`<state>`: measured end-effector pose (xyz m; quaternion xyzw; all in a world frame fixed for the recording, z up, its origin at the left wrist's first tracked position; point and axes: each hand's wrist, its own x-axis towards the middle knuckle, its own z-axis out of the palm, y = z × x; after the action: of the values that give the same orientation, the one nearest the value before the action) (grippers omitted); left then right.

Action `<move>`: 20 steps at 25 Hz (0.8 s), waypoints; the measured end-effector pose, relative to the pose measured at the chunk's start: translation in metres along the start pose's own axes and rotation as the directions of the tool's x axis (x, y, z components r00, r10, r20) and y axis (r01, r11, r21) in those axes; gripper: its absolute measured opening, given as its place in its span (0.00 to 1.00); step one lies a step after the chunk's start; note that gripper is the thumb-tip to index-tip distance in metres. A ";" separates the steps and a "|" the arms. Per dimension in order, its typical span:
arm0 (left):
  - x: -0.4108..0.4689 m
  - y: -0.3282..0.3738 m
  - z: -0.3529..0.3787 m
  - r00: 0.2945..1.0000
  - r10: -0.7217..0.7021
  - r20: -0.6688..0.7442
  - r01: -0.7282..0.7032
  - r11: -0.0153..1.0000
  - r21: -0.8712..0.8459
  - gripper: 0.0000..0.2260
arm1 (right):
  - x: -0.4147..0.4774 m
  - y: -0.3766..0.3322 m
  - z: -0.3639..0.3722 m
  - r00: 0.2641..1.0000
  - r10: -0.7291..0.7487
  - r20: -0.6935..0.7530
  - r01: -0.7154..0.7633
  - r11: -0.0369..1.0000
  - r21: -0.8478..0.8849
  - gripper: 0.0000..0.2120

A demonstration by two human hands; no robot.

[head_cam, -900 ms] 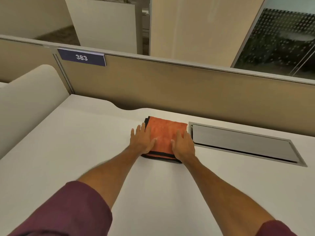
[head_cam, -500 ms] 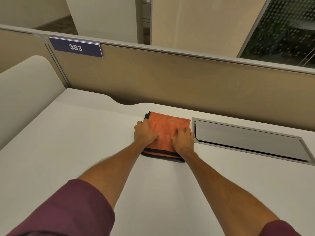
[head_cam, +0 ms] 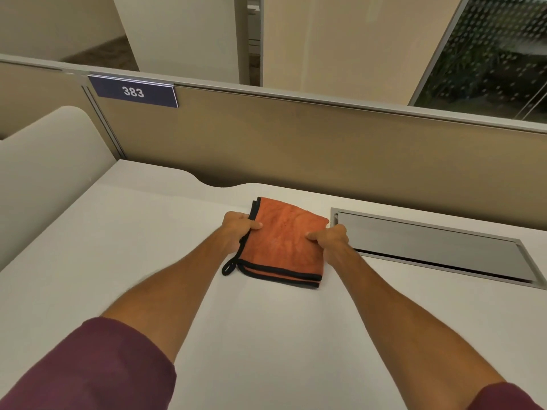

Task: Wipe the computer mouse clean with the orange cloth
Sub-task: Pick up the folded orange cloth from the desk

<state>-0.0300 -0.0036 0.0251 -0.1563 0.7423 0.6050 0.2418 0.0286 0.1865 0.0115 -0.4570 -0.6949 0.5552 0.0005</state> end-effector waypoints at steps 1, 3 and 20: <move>-0.005 0.001 -0.004 0.999 0.027 0.031 -0.027 1.000 -0.004 0.17 | -0.002 -0.002 -0.005 0.999 -0.001 0.043 0.000 1.000 0.014 0.29; -0.016 0.001 -0.013 0.994 0.084 0.068 -0.083 0.996 -0.016 0.17 | -0.009 -0.003 -0.017 0.991 -0.062 0.116 0.056 0.997 0.052 0.24; -0.168 -0.003 -0.034 0.847 0.460 0.267 -0.450 0.887 -0.101 0.28 | -0.137 0.025 -0.145 0.720 -0.536 0.440 0.570 0.819 0.065 0.30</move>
<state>0.1060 -0.0477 0.1196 0.1078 0.7052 0.6738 0.1927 0.1980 0.2108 0.1174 -0.0909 -0.8012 0.5915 -0.0076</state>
